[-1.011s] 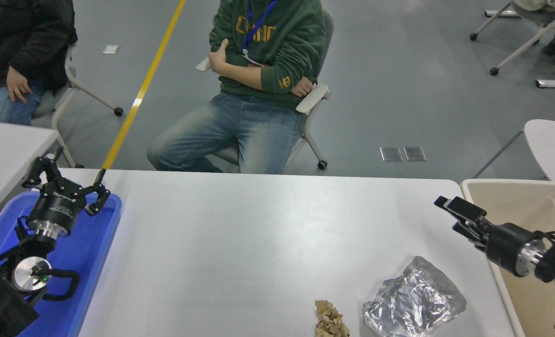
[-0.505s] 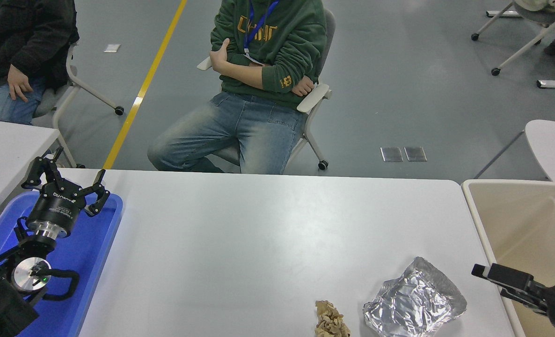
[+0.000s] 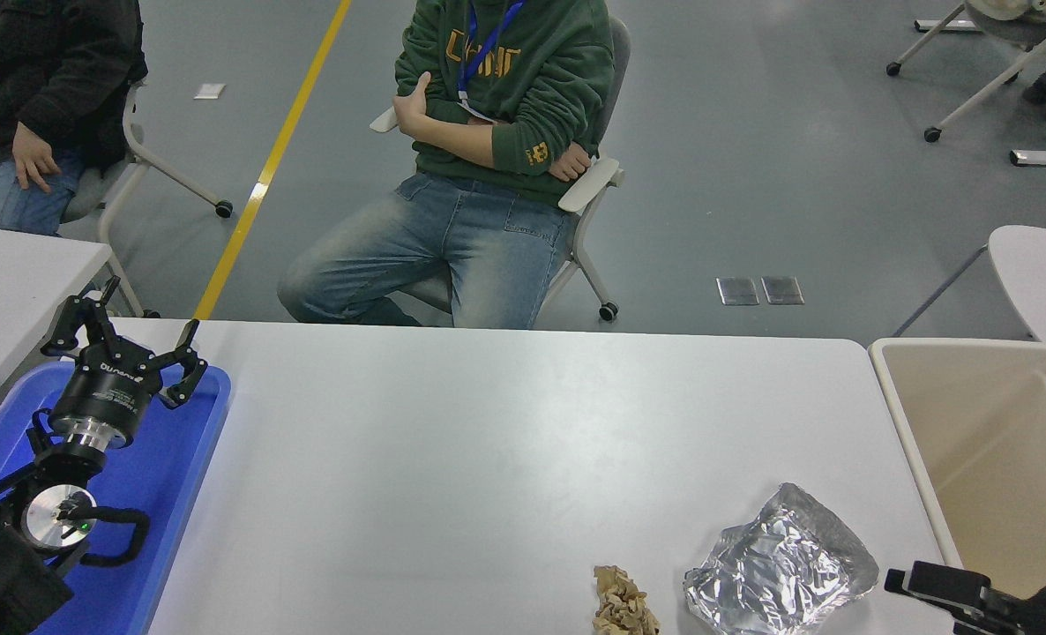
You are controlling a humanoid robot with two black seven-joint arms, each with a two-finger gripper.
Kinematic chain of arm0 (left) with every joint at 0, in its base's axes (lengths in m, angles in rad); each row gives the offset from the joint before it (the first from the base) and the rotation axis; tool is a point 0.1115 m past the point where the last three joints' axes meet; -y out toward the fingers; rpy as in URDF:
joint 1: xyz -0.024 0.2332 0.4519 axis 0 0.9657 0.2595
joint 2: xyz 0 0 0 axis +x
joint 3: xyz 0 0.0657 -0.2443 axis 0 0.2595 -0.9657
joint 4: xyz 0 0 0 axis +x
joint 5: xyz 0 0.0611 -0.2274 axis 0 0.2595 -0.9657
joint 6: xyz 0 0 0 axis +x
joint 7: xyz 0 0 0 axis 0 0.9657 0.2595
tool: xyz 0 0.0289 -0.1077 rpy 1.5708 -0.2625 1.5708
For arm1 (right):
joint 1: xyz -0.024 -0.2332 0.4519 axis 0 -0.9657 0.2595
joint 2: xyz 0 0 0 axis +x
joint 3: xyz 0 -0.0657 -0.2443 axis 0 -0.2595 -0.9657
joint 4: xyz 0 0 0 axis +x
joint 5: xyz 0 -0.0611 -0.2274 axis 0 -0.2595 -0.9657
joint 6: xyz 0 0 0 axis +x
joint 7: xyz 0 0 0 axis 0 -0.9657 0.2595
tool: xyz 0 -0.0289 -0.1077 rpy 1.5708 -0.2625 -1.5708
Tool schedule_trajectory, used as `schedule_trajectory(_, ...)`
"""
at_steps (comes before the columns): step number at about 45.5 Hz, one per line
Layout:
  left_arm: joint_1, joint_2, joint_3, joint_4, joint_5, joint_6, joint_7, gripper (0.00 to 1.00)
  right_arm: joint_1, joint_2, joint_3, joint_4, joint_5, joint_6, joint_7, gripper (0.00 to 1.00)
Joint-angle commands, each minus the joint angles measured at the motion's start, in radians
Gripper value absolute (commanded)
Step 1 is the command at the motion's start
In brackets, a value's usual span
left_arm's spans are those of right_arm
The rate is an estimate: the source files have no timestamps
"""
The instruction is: Clean the table surface
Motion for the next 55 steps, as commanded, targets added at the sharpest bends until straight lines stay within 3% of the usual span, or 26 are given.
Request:
schedule_trajectory(1,0.000,0.000,-0.001,0.000,0.000,0.000,0.000,1.00,-0.001,0.101,-0.001,0.008,0.148,0.002,-0.079,0.98)
schedule_trajectory(24,0.000,0.000,0.000,0.000,0.000,0.000,0.000,1.00,-0.006,0.291,0.004,-0.122,0.188,-0.049,-0.091,0.98)
schedule_trajectory(55,0.000,0.000,-0.001,0.000,0.000,0.000,-0.001,1.00,-0.017,0.397,-0.001,-0.288,0.163,-0.061,-0.089,0.95)
